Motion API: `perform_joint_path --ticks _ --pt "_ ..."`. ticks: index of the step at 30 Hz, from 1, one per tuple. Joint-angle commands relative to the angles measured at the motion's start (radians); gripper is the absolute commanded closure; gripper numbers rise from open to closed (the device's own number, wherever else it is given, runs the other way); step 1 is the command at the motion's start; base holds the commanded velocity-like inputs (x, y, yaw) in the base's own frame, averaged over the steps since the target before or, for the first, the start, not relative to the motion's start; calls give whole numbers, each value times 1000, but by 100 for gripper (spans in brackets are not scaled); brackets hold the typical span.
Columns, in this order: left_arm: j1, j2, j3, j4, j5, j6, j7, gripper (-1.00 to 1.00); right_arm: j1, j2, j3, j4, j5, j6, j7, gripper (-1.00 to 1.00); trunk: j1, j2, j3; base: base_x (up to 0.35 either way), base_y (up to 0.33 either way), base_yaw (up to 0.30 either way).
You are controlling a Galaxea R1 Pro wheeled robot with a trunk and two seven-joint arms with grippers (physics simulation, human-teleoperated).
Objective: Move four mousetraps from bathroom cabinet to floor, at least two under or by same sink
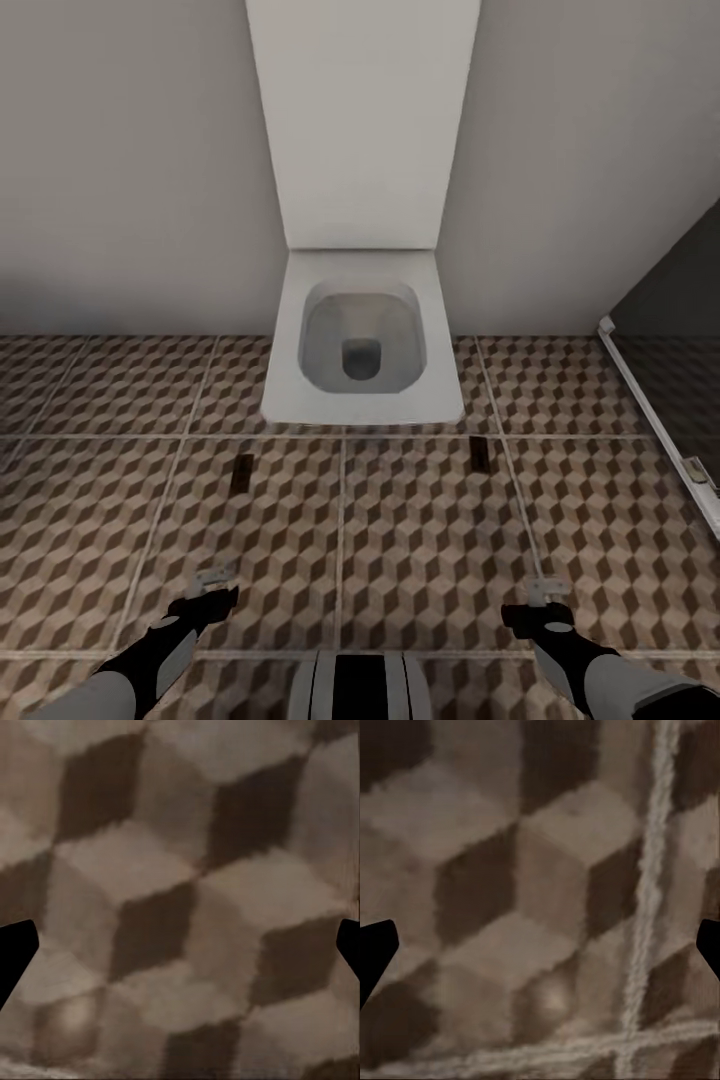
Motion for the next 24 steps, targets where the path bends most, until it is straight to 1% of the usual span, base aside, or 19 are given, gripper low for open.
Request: perform_joint_path --ticks 1,14,19,24 --pt "0 0 -9 0 7 -3 5 -100 0 0 9 1 -10 -3 -1 -100 -1 0 0 -347 0 0" --pt "0 -1 -8 -1 5 -5 7 -100 -1 1 9 1 -10 10 -1 -100 -1 0 0 -333 0 0" --pt "0 -1 -7 -1 3 -6 9 -100 0 1 9 1 -10 11 -1 -100 -1 0 0 -137 0 0" --pt "0 -2 -6 -1 2 -6 12 -100 0 1 9 1 -10 11 -1 -100 -1 0 0 -54 0 0"
